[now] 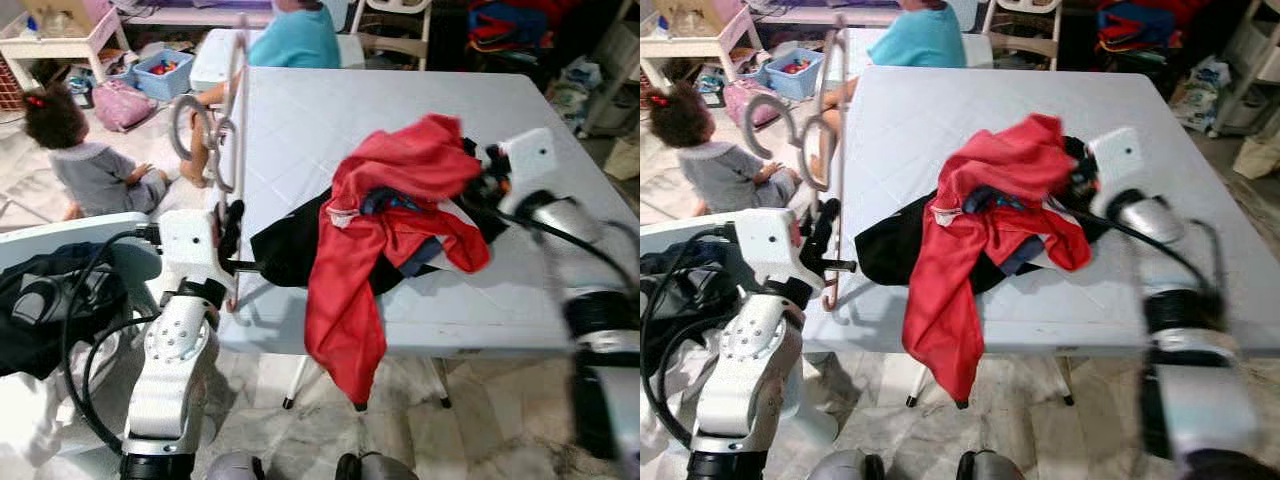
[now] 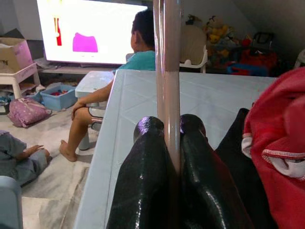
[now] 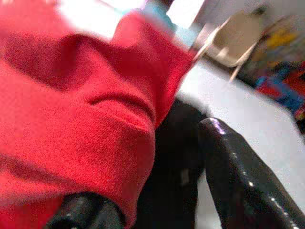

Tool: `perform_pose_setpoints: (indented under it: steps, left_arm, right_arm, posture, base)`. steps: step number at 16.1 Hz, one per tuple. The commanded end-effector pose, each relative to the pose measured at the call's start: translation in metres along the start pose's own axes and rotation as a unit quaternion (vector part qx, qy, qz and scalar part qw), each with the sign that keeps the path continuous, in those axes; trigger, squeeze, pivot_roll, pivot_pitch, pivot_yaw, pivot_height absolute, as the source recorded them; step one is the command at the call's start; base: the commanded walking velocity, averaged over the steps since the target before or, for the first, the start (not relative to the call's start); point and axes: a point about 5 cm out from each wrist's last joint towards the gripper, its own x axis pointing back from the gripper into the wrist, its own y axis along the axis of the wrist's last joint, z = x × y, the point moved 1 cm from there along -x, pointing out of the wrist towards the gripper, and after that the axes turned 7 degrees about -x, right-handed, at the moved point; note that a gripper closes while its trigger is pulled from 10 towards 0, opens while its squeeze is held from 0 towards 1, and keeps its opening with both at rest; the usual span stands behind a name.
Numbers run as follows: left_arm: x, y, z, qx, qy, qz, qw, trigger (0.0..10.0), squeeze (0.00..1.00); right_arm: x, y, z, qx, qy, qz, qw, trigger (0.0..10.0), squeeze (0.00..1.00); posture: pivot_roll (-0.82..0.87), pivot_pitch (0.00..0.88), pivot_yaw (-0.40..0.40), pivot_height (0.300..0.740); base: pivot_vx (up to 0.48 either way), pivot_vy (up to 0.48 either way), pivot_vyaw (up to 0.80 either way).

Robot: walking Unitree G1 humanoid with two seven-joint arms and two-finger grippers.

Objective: Hang hanger

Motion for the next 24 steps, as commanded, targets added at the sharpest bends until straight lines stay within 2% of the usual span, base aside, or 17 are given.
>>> perform_pose_setpoints:
  steps: [1,2,3,4,5,6,7,8,10,12,13,15,17,18,20,23,24]
  left_arm:
    - [0.001,-0.01,-0.001,0.002,-0.006,0.026,1.0,10.0,0.0]
    - [0.001,-0.01,-0.001,0.002,-0.006,0.027,1.0,10.0,0.0]
    - [0.001,-0.011,0.0,0.002,-0.006,0.028,1.0,10.0,0.0]
    - [0.002,-0.011,0.0,0.002,-0.007,0.029,1.0,10.0,0.0]
    - [0.002,-0.011,0.0,0.002,-0.008,0.029,1.0,10.0,0.0]
    - [0.002,-0.012,-0.002,0.001,-0.014,0.032,0.999,10.0,0.0]
    - [0.002,-0.012,-0.002,0.001,-0.017,0.032,0.999,10.0,0.0]
    - [0.002,-0.012,-0.002,0.001,-0.018,0.031,0.999,10.0,0.0]
    - [0.0,-0.011,-0.001,0.0,-0.02,0.03,0.999,10.0,0.0]
    - [-0.001,-0.011,-0.001,-0.001,-0.02,0.03,0.999,10.0,0.0]
    - [-0.001,-0.011,0.0,-0.001,-0.021,0.03,0.999,10.0,0.0]
    - [0.0,-0.012,0.0,-0.002,-0.023,0.032,0.999,10.0,0.0]
    - [-0.002,-0.011,-0.002,0.0,-0.024,0.03,0.999,10.0,0.0]
    - [-0.003,-0.011,-0.003,0.001,-0.024,0.029,0.999,10.0,0.0]
    - [-0.002,-0.01,-0.003,0.002,-0.025,0.029,0.999,10.0,0.0]
    - [-0.001,-0.011,-0.003,0.002,-0.024,0.03,0.999,10.0,0.0]
    - [-0.002,-0.011,-0.003,0.003,-0.023,0.029,0.999,10.0,0.0]
  right_arm:
    - [0.006,-0.017,0.005,0.026,0.051,0.058,0.997,10.0,1.0]
    - [0.012,-0.023,0.004,0.052,0.08,0.088,0.992,10.0,1.0]
    - [0.024,-0.026,0.007,0.071,0.156,0.114,0.979,10.0,1.0]
    - [0.031,-0.026,0.011,0.072,0.198,0.124,0.97,10.0,1.0]
    - [0.033,-0.026,0.012,0.073,0.21,0.126,0.967,10.0,1.0]
    - [0.043,-0.028,0.018,0.076,0.267,0.139,0.95,10.0,1.0]
    - [0.048,-0.028,0.023,0.064,0.3,0.146,0.941,10.0,1.0]
    - [0.049,-0.028,0.024,0.059,0.31,0.147,0.937,10.0,1.0]
    - [0.056,-0.023,0.04,0.008,0.365,0.126,0.922,10.0,1.0]
    - [0.057,-0.006,0.05,-0.058,0.387,0.072,0.917,10.0,1.0]
    - [0.058,-0.002,0.052,-0.076,0.393,0.06,0.915,10.0,1.0]
    - [0.063,0.002,0.065,-0.133,0.427,0.041,0.893,10.0,1.0]
    - [0.064,-0.008,0.086,-0.159,0.444,0.056,0.88,10.0,1.0]
    - [0.067,-0.009,0.104,-0.194,0.468,0.053,0.86,10.0,1.0]
    - [0.068,-0.015,0.129,-0.225,0.492,0.06,0.839,10.0,1.0]
    - [0.063,-0.025,0.163,-0.251,0.501,0.076,0.825,10.0,1.0]
    - [0.061,-0.026,0.17,-0.251,0.499,0.077,0.826,10.0,1.0]
  posture:
    - [0.0,0.081,-0.019,0.74]
    - [0.0,0.079,-0.022,0.74]
    - [0.0,0.079,-0.02,0.74]
    - [0.0,0.078,-0.02,0.74]
    - [0.0,0.078,-0.02,0.74]
    - [0.01,0.076,-0.016,0.74]
    - [0.01,0.073,-0.013,0.74]
    - [0.01,0.073,-0.013,0.74]
    - [0.01,0.07,-0.011,0.74]
    - [0.01,0.067,-0.011,0.74]
    - [0.01,0.067,-0.011,0.74]
    - [0.01,0.065,-0.01,0.74]
    - [0.01,0.063,-0.009,0.74]
    - [0.01,0.063,-0.01,0.74]
    - [0.01,0.063,-0.01,0.74]
    - [0.01,0.064,-0.014,0.74]
    - [0.02,0.064,-0.017,0.74]
  base:
    - [0.0,0.0,0.0]
    - [0.0,0.0,0.0]
    - [0.0,0.0,0.0]
    - [0.0,0.0,0.0]
    - [0.0,0.0,0.0]
    - [0.0,0.0,0.0]
    - [0.0,0.0,0.0]
    - [0.0,0.0,0.0]
    - [0.0,0.0,0.0]
    - [0.0,0.0,0.0]
    - [0.0,0.0,0.0]
    - [0.0,0.0,0.0]
    - [0.0,0.0,0.0]
    - [0.0,0.0,0.0]
    - [0.0,0.0,0.0]
    - [0.0,0.0,0.0]
    - [0.0,0.0,0.0]
